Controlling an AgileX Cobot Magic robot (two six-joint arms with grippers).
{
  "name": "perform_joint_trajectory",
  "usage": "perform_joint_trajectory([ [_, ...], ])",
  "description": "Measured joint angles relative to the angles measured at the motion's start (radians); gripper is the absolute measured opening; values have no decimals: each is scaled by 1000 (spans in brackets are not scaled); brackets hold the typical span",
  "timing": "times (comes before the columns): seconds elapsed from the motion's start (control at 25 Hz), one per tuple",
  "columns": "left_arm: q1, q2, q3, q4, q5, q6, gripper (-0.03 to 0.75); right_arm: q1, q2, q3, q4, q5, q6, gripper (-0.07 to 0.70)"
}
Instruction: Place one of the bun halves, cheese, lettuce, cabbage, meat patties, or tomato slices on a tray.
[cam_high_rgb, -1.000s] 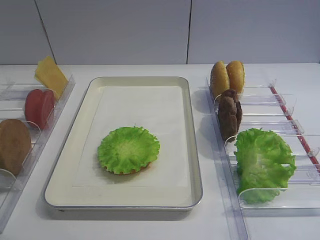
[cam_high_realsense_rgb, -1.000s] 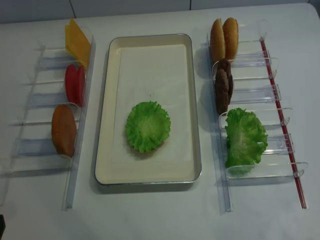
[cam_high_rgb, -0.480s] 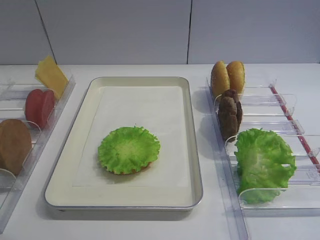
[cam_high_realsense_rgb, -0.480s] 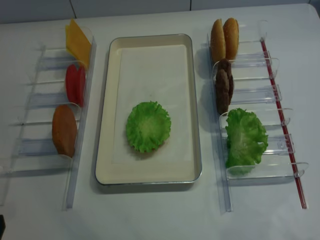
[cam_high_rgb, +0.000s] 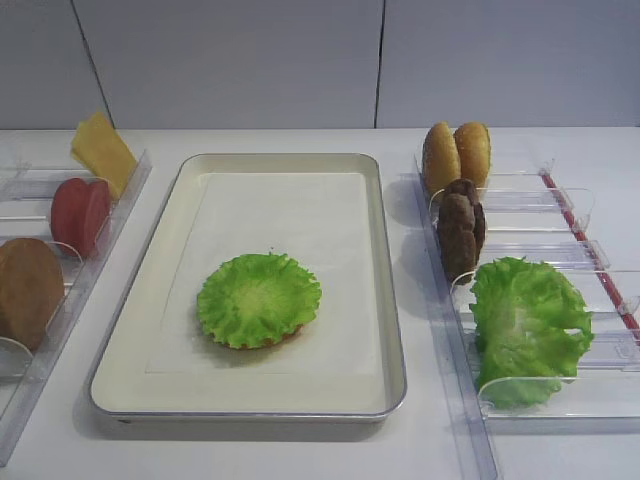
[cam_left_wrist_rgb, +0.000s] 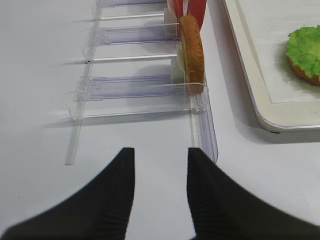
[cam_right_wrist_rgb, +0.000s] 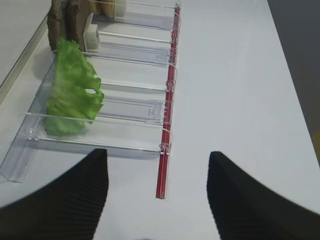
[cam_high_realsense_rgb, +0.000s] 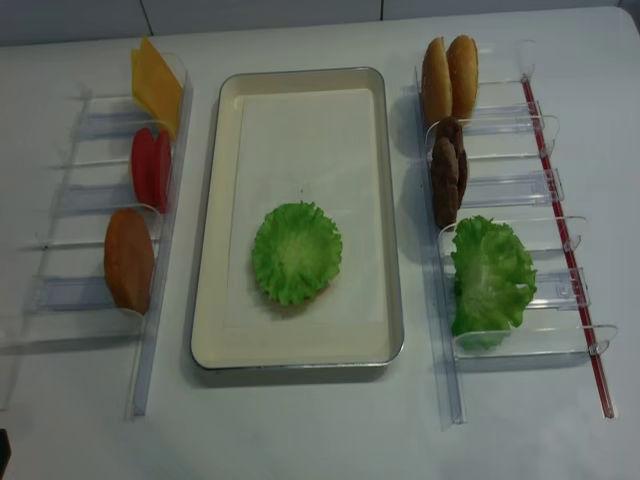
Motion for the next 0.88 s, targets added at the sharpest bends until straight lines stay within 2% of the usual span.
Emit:
perform_joint_trajectory([
  [0.88, 0, 0, 0, 0, 0, 0, 258, 0, 0, 0, 0, 0, 0, 412],
])
